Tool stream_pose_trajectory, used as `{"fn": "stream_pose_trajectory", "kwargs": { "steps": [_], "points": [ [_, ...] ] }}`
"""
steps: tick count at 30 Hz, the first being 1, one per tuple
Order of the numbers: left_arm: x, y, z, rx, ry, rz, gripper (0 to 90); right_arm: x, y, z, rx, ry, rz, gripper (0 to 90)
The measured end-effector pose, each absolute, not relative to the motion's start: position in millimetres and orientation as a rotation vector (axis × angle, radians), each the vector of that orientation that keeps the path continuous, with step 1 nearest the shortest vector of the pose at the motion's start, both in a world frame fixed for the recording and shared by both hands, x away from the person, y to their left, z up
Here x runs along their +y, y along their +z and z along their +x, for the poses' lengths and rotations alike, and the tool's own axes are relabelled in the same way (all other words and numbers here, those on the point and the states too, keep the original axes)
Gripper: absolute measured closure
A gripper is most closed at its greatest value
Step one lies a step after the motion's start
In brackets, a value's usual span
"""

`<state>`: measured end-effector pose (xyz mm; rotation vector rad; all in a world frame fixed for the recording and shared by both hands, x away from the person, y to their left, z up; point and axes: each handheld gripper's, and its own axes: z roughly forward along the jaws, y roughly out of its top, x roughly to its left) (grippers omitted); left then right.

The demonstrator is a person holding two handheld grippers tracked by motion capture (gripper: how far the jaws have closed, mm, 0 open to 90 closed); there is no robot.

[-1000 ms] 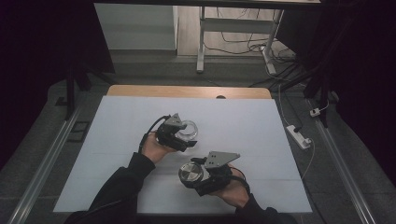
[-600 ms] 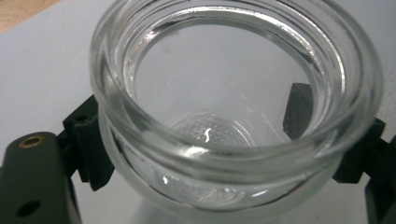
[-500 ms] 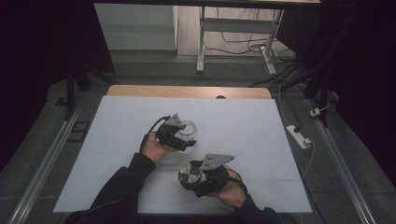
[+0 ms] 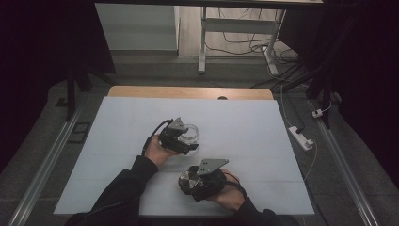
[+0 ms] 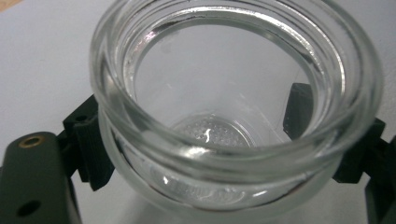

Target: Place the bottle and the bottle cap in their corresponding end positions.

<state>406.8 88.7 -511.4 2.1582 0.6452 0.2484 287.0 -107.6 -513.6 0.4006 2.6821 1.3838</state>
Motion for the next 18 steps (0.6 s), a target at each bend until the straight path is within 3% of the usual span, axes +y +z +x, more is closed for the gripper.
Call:
{"fn": "stream_pose_trajectory", "kwargs": {
  "steps": [18],
  "points": [
    [86, -516, 405, 0.638, 0.264, 2.170, 15.3, -97, -528, 286, 2.754, 1.260, 0.369, 19.6]
  ]
}}
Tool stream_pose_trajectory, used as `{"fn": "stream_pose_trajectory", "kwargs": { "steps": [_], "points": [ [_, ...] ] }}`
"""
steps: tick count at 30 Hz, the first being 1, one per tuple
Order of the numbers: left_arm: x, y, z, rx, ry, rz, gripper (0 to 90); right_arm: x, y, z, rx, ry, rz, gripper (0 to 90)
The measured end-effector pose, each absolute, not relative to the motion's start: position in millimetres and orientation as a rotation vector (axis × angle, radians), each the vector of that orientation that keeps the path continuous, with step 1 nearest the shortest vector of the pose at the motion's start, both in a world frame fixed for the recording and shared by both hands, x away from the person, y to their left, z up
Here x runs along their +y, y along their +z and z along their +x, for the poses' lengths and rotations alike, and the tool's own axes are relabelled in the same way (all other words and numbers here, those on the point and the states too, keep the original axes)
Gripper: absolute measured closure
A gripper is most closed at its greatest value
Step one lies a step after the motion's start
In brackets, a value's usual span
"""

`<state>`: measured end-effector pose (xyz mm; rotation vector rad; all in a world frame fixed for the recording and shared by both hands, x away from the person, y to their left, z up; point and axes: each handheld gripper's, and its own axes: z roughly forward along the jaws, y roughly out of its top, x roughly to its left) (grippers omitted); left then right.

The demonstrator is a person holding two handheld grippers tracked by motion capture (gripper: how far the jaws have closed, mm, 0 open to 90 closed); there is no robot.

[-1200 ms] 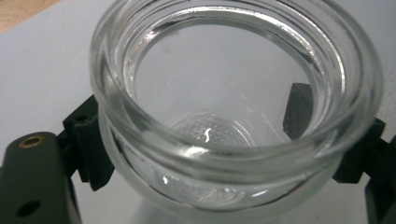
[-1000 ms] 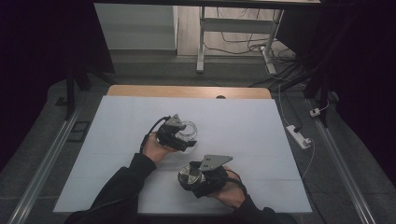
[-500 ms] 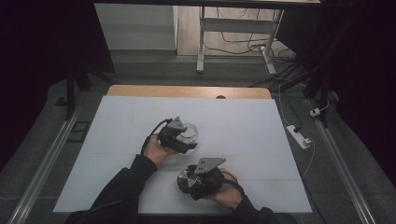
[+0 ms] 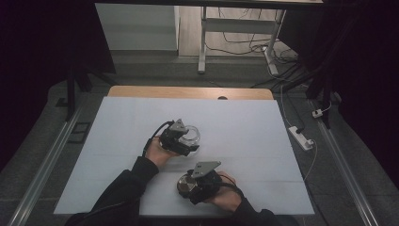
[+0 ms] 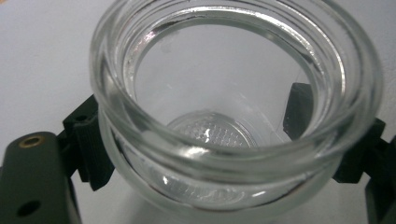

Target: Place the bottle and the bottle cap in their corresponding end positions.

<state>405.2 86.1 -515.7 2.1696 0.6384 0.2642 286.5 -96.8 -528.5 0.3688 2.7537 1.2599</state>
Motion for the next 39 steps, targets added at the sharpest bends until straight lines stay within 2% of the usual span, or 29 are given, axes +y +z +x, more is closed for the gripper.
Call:
{"fn": "stream_pose_trajectory", "kwargs": {
  "steps": [20, 27, 39],
  "points": [
    [87, -516, 403, 0.629, 0.280, 2.161, 14.5, -95, -535, 288, 2.786, 1.127, 0.331, 17.0],
    [91, -511, 402, 0.624, 0.266, 2.152, 8.6, -95, -531, 287, 2.767, 1.167, 0.344, 14.8],
    [99, -507, 400, 0.659, 0.239, 2.125, 4.1, -97, -524, 287, 2.750, 1.228, 0.392, 9.5]
  ]
}}
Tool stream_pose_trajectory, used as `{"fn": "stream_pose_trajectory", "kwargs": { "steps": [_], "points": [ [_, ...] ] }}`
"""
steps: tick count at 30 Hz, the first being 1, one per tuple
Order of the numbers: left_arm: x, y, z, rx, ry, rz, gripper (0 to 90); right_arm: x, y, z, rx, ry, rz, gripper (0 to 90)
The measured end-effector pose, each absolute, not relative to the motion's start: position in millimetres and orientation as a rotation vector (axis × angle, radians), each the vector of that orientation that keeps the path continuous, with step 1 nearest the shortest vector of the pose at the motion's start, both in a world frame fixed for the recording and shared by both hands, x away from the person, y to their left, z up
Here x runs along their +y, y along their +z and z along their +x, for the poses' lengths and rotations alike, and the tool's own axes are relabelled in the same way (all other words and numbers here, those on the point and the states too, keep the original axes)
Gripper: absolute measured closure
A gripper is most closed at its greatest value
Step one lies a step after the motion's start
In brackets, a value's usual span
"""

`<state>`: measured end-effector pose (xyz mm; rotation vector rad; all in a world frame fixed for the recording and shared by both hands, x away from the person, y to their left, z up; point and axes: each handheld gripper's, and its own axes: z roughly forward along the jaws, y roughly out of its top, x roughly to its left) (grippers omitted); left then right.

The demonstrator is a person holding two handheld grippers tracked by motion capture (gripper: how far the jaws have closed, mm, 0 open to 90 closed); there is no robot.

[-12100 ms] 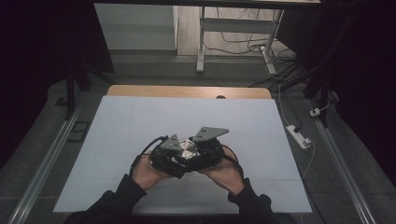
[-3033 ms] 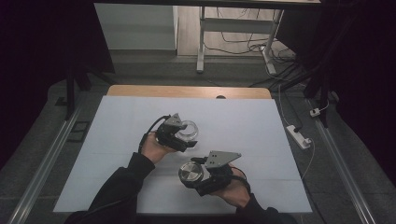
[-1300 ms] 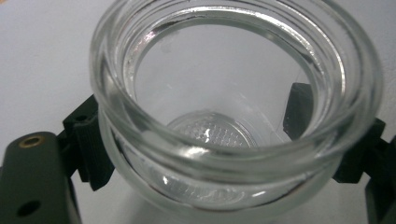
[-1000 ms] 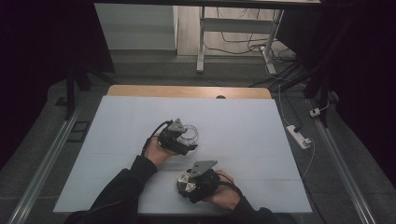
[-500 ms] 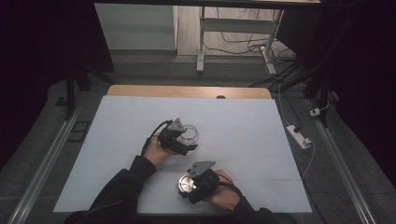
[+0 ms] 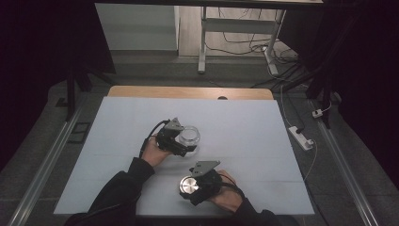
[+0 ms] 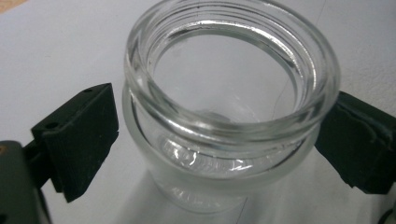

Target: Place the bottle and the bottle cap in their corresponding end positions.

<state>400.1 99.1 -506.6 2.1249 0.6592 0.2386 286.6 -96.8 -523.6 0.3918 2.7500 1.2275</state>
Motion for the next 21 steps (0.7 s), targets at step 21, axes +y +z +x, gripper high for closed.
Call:
{"fn": "stream_pose_trajectory", "kwargs": {
  "steps": [21],
  "points": [
    [112, -499, 387, 0.681, 0.221, 2.128, 0.0, -105, -512, 289, 2.721, 1.283, 0.439, 6.0]
  ]
}}
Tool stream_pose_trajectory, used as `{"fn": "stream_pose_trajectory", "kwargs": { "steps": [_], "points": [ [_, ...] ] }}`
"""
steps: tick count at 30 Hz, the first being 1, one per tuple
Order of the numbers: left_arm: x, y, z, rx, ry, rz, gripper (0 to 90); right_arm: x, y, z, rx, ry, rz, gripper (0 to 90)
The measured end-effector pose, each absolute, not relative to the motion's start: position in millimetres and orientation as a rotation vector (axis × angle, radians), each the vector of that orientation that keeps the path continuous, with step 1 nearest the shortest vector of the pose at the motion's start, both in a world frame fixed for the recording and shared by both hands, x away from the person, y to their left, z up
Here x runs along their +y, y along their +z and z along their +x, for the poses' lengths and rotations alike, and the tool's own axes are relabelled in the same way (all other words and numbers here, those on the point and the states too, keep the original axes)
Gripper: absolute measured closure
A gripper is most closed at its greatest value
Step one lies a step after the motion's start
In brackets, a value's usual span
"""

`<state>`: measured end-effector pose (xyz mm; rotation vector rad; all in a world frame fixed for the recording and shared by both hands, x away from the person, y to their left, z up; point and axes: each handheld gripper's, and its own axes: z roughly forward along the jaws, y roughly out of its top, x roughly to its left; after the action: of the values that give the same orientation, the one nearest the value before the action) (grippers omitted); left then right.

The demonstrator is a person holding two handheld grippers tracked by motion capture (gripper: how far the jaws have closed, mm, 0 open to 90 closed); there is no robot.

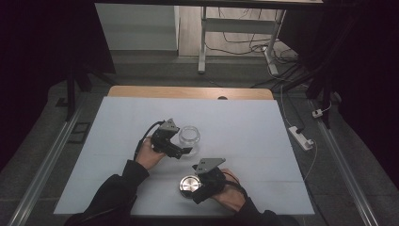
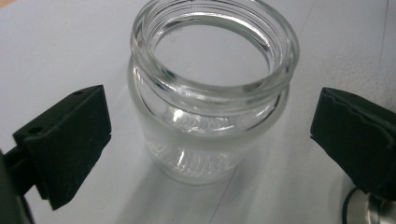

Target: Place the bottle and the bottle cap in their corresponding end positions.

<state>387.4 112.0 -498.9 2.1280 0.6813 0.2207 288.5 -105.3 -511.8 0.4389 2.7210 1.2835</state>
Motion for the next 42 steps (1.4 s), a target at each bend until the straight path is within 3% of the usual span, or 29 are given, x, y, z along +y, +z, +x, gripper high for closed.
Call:
{"fn": "stream_pose_trajectory", "kwargs": {
  "steps": [42],
  "points": [
    [134, -485, 333, 0.671, 0.180, 2.101, 0.0, -129, -492, 299, 2.639, 1.355, 0.589, 2.7]
  ]
}}
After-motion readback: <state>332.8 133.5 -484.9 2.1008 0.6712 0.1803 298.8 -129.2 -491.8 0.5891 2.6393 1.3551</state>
